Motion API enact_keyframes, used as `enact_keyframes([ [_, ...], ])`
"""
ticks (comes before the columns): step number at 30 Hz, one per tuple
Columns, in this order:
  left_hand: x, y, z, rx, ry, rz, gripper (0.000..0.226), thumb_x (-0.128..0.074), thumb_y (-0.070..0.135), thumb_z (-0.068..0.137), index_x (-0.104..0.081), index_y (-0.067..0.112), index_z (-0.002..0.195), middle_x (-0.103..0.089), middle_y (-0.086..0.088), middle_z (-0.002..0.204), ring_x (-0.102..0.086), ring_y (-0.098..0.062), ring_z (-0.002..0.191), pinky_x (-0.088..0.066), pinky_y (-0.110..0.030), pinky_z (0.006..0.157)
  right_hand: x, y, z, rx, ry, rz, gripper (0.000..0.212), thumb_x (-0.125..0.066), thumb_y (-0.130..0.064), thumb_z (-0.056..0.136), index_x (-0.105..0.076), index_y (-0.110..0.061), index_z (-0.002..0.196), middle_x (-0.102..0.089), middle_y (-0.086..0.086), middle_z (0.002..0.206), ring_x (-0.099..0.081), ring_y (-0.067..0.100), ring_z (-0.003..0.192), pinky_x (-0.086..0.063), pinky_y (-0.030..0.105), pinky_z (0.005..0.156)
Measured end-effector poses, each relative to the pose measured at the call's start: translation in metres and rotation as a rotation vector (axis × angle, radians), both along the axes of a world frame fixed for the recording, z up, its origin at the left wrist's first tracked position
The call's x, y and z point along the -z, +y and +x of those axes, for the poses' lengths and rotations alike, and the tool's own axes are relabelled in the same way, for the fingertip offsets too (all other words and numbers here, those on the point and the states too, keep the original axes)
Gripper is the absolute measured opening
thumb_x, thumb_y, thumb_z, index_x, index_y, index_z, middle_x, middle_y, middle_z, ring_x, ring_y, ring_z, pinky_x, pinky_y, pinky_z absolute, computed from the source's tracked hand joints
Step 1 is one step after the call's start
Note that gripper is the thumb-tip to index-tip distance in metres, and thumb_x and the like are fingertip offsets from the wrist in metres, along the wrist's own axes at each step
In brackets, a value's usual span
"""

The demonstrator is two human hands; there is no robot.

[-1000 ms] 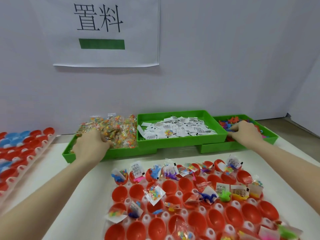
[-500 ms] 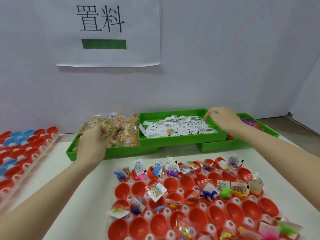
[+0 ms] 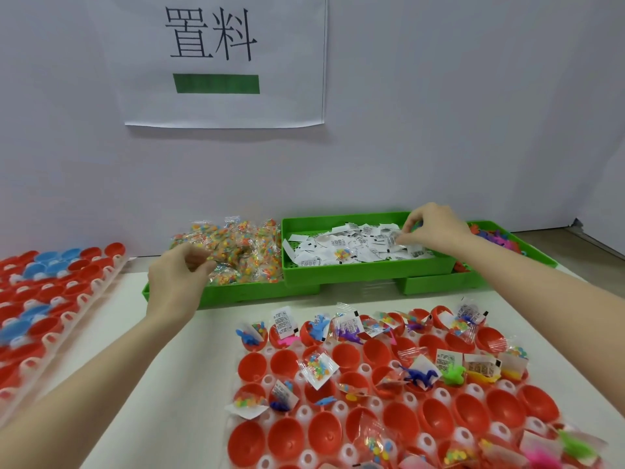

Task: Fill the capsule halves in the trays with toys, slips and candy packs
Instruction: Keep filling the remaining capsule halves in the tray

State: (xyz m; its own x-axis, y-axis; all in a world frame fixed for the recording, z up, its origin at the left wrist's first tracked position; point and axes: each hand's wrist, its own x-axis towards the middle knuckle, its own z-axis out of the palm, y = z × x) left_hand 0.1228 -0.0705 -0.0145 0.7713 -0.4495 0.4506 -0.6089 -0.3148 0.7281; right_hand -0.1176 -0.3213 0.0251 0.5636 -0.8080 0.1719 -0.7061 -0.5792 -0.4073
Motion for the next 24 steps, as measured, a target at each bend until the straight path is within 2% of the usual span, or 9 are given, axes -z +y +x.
enact_keyframes([
  [2,-0.001,0.003,-0.001,-0.012,0.003,-0.017,0.005,-0.069,0.007,0.08,-0.065,0.008,0.082,-0.065,-0.012,0.078,-0.061,-0.029,0.077,-0.05,-0.039,0.077,-0.002,-0.001,-0.001,-0.01,-0.118,0.061,0.016,-0.068,-0.033,0.081,-0.065,-0.018,0.076,-0.056,-0.01,0.072,-0.044,0.006,0.06,-0.033,0.021,0.057],
  [4,-0.001,0.005,-0.001,-0.034,-0.004,-0.038,0.006,-0.07,0.011,0.08,-0.064,0.012,0.081,-0.065,-0.009,0.078,-0.059,-0.024,0.074,-0.044,-0.033,0.072,-0.004,0.0,-0.001,0.003,-0.277,0.18,0.017,-0.065,-0.028,0.084,-0.07,-0.012,0.086,-0.066,0.001,0.097,-0.053,0.012,0.081,-0.038,0.026,0.078],
  [6,-0.001,0.007,-0.001,-0.048,-0.007,-0.049,0.01,-0.069,0.014,0.081,-0.065,0.009,0.088,-0.063,-0.006,0.079,-0.056,-0.021,0.074,-0.039,-0.028,0.071,-0.004,0.002,-0.002,0.013,-0.263,0.205,0.02,-0.062,-0.023,0.086,-0.07,-0.008,0.097,-0.066,0.007,0.111,-0.057,0.019,0.091,-0.039,0.032,0.086],
  [9,0.0,0.009,0.001,-0.067,-0.042,-0.018,0.016,-0.066,0.015,0.084,-0.065,0.006,0.096,-0.062,-0.004,0.085,-0.055,-0.021,0.079,-0.041,-0.03,0.074,-0.003,0.002,-0.006,0.027,-0.125,0.035,0.021,-0.058,-0.027,0.088,-0.072,-0.014,0.097,-0.071,0.001,0.086,-0.053,0.016,0.054,-0.047,0.026,0.061],
  [12,0.0,0.01,0.002,-0.051,-0.077,0.038,0.017,-0.062,0.011,0.086,-0.063,0.003,0.101,-0.063,-0.012,0.094,-0.055,-0.025,0.084,-0.041,-0.035,0.079,-0.003,0.001,-0.009,0.034,-0.226,0.021,0.018,-0.067,-0.029,0.082,-0.073,-0.012,0.085,-0.07,0.002,0.083,-0.059,0.019,0.064,-0.044,0.024,0.059],
  [16,0.0,0.009,0.001,0.001,-0.08,0.073,0.017,-0.062,0.007,0.085,-0.062,0.002,0.102,-0.063,-0.016,0.094,-0.054,-0.024,0.082,-0.04,-0.032,0.074,-0.003,0.0,-0.008,0.023,-0.296,0.071,0.026,-0.068,-0.035,0.08,-0.07,-0.009,0.077,-0.059,-0.002,0.06,-0.041,0.01,0.047,-0.036,0.023,0.055],
  [20,-0.002,0.009,-0.003,0.03,0.013,0.009,0.017,-0.062,0.009,0.086,-0.061,0.003,0.102,-0.064,-0.016,0.093,-0.059,-0.029,0.085,-0.046,-0.035,0.075,-0.004,0.003,-0.012,-0.033,-0.211,0.087,0.028,-0.062,-0.028,0.086,-0.07,-0.002,0.079,-0.047,-0.003,0.044,-0.032,0.01,0.039,-0.029,0.023,0.049],
  [22,-0.008,0.009,-0.011,0.03,0.091,-0.083,0.017,-0.064,0.011,0.085,-0.06,0.004,0.1,-0.063,-0.014,0.092,-0.059,-0.028,0.086,-0.049,-0.029,0.071,-0.008,0.007,-0.015,-0.014,-0.356,0.061,0.026,-0.063,-0.025,0.085,-0.069,-0.001,0.078,-0.047,-0.009,0.037,-0.036,0.005,0.034,-0.03,0.021,0.046],
  [24,-0.016,0.009,-0.026,0.084,0.193,-0.198,0.015,-0.068,0.012,0.081,-0.059,0.008,0.092,-0.062,-0.009,0.087,-0.06,-0.024,0.083,-0.049,-0.02,0.067,-0.016,0.025,-0.018,-0.044,-0.522,0.07,0.018,-0.067,-0.023,0.082,-0.068,-0.005,0.077,-0.046,-0.015,0.031,-0.043,-0.001,0.032,-0.032,0.011,0.042],
])
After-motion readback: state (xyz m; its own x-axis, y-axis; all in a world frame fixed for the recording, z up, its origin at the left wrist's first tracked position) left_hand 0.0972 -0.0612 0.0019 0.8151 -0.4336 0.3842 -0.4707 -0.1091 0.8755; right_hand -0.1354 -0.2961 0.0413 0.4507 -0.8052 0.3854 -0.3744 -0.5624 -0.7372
